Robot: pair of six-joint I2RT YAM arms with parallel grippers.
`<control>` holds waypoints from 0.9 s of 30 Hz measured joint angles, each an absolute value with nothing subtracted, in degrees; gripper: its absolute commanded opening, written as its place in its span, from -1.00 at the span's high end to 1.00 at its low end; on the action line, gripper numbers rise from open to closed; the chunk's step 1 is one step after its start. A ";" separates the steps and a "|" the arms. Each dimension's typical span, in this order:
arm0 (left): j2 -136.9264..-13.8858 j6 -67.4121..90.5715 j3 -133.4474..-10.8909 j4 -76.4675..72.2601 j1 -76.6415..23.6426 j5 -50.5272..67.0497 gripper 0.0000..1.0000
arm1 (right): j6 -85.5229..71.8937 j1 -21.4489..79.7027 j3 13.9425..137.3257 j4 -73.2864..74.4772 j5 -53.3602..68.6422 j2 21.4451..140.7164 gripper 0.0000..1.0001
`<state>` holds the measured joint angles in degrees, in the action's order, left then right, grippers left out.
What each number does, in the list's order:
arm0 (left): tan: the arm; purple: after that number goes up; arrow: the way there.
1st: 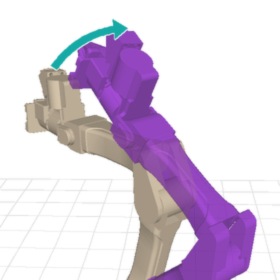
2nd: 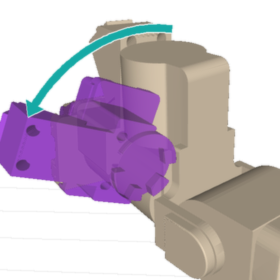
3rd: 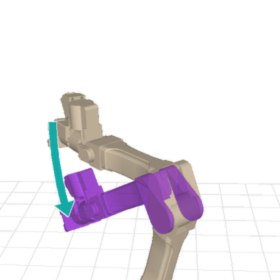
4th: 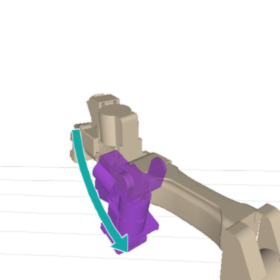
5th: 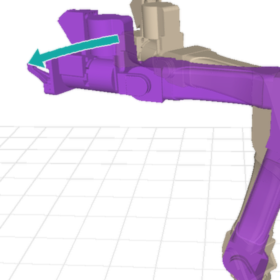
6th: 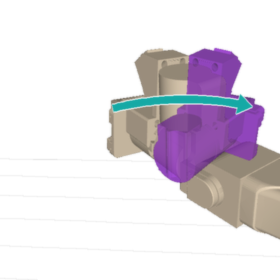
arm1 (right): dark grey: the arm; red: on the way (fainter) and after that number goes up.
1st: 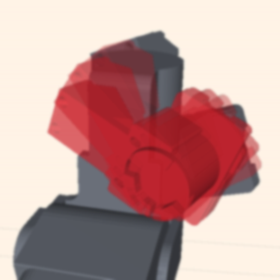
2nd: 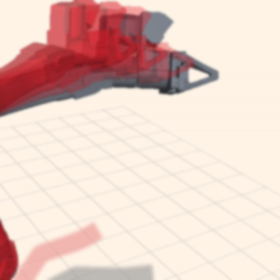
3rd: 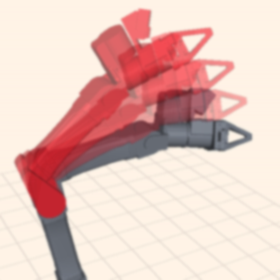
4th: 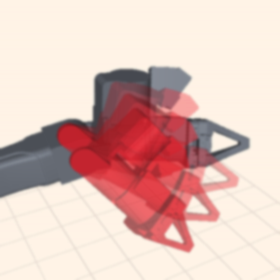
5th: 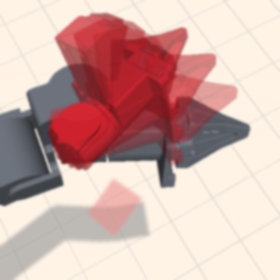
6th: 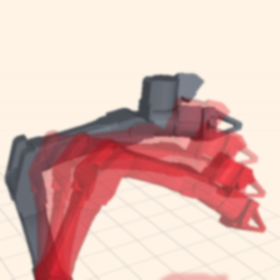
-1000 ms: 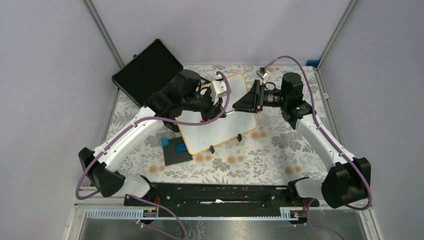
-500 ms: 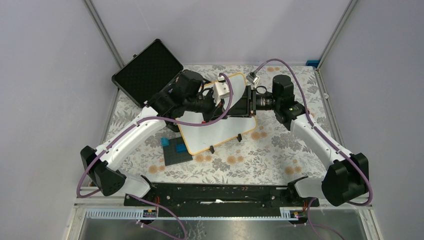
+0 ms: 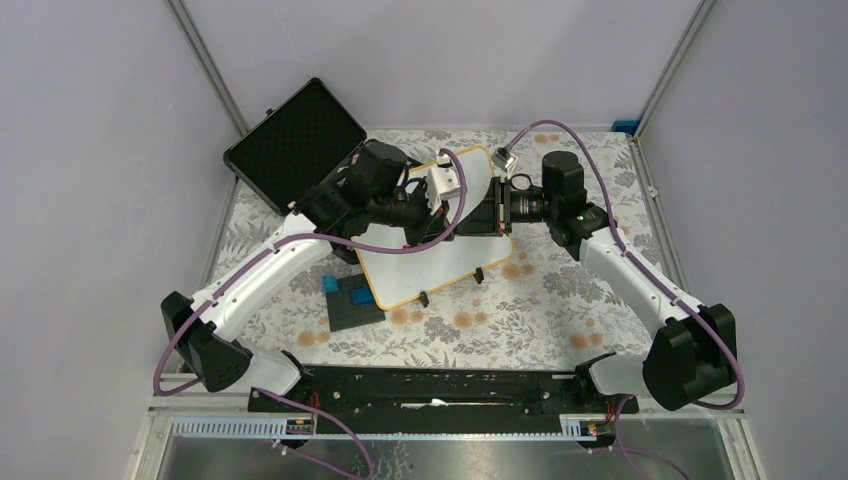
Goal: Write a sentence on the whiteboard
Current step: Open the whiteboard marker.
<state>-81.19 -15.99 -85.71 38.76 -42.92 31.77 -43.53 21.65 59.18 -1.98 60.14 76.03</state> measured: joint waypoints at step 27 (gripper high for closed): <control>-73.01 -19.73 -77.10 44.60 -36.99 35.51 0.04 | -35.27 20.27 61.28 5.91 62.43 71.85 1.00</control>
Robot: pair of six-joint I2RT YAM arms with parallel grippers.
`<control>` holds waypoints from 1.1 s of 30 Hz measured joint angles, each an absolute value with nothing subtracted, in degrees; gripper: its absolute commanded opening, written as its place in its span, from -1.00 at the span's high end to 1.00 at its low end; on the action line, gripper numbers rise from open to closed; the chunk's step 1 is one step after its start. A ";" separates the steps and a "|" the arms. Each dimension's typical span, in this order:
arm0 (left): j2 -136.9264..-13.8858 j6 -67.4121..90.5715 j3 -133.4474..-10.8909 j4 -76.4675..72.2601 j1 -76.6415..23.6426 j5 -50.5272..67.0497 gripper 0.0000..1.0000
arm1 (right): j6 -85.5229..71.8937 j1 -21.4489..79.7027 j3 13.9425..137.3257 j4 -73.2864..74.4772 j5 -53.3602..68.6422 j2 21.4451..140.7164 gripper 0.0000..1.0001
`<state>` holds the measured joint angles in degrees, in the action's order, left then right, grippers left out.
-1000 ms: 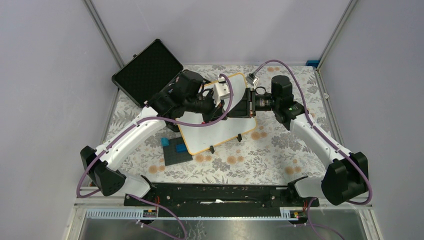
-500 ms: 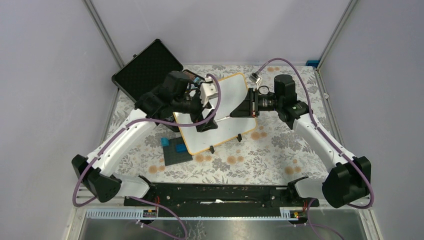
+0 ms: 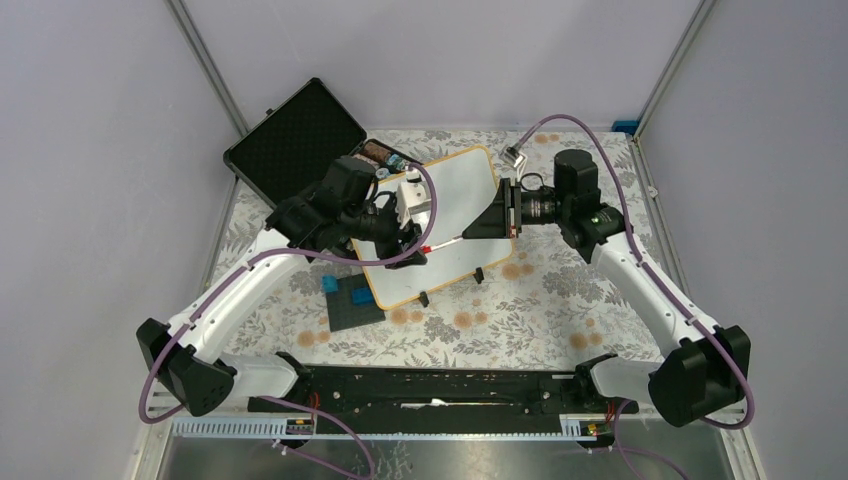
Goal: Write a sentence on the whiteboard
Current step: Open the whiteboard marker.
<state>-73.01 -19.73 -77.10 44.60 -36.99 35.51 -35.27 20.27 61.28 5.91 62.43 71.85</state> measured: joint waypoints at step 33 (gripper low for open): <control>-73.34 -26.02 -75.33 50.00 -40.36 35.29 1.00 | -22.98 21.87 61.10 13.19 67.42 72.44 -0.26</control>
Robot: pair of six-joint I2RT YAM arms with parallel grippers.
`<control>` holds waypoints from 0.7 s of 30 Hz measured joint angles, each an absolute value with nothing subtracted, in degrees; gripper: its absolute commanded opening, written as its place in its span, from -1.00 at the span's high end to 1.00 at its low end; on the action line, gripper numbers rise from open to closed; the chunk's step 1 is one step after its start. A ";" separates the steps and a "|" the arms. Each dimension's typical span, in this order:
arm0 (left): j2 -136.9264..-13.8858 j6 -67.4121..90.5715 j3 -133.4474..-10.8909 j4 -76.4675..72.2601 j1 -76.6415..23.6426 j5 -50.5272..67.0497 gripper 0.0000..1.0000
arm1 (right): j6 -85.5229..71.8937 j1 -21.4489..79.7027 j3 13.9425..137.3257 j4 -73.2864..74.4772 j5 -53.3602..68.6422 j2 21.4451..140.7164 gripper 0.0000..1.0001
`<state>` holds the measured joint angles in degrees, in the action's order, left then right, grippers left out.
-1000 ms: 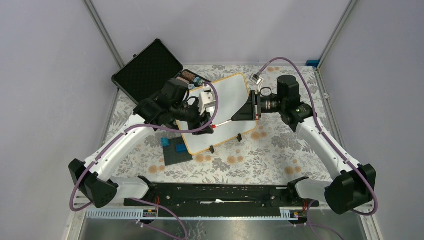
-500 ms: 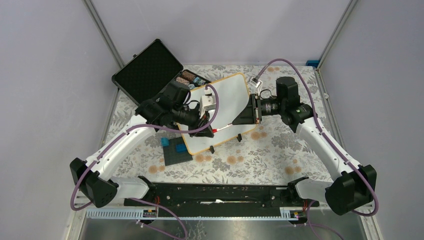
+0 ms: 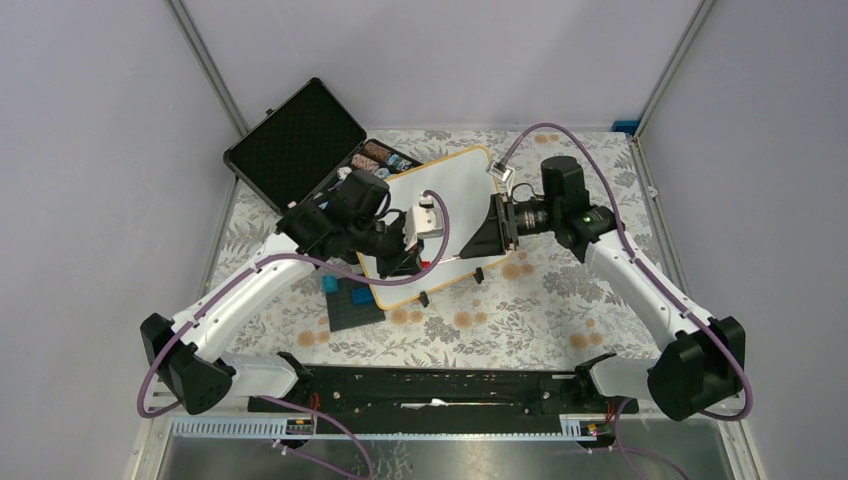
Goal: Write a sentence on the whiteboard
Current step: Open the whiteboard marker.
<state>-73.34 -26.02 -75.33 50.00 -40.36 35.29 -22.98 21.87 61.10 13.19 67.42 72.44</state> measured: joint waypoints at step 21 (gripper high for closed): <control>-76.07 -25.91 -78.89 50.92 -41.93 32.84 1.00 | -23.57 27.07 61.08 14.92 61.78 74.17 0.17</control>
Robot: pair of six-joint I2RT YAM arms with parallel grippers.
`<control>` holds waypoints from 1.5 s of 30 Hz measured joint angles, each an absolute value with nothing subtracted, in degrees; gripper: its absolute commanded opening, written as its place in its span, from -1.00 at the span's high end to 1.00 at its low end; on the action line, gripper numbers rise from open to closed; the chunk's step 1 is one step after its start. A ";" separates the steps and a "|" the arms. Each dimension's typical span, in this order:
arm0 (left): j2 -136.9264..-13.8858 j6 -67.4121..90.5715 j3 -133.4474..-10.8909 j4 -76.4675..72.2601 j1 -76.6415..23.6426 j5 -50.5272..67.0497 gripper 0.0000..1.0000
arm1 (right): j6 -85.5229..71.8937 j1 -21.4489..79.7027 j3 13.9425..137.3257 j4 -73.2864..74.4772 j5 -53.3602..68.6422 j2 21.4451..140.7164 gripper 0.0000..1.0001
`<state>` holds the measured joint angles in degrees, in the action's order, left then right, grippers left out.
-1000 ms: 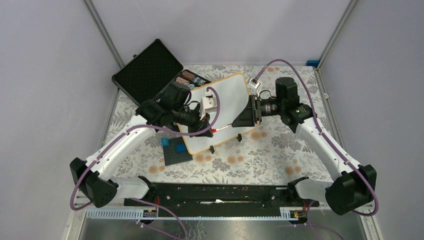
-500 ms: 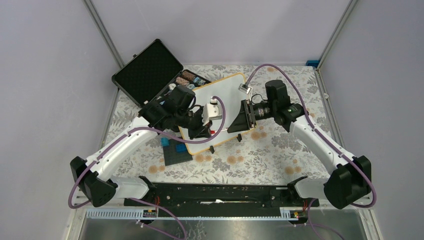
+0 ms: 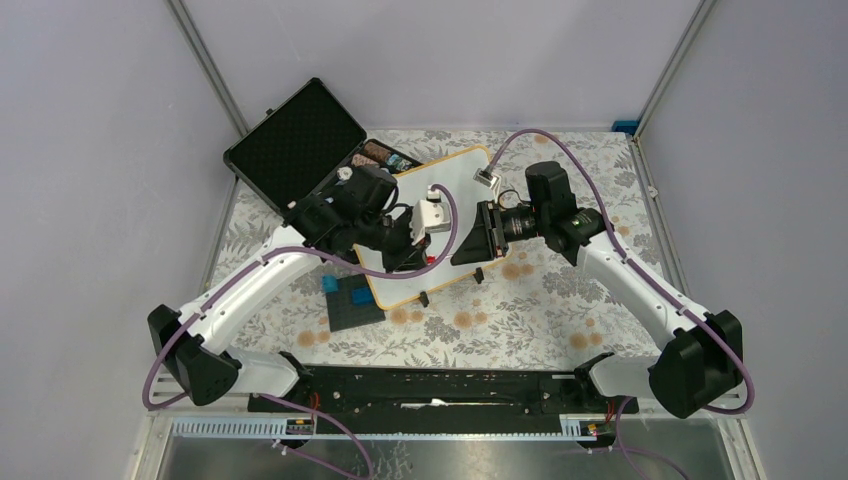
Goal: Write a sentence on the whiteboard
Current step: Open the whiteboard marker.
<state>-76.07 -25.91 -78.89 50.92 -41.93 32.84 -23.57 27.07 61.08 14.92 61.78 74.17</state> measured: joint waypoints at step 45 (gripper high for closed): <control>-74.50 -23.88 -74.63 42.57 -43.31 33.34 1.00 | -17.89 25.67 65.76 23.83 57.74 74.70 1.00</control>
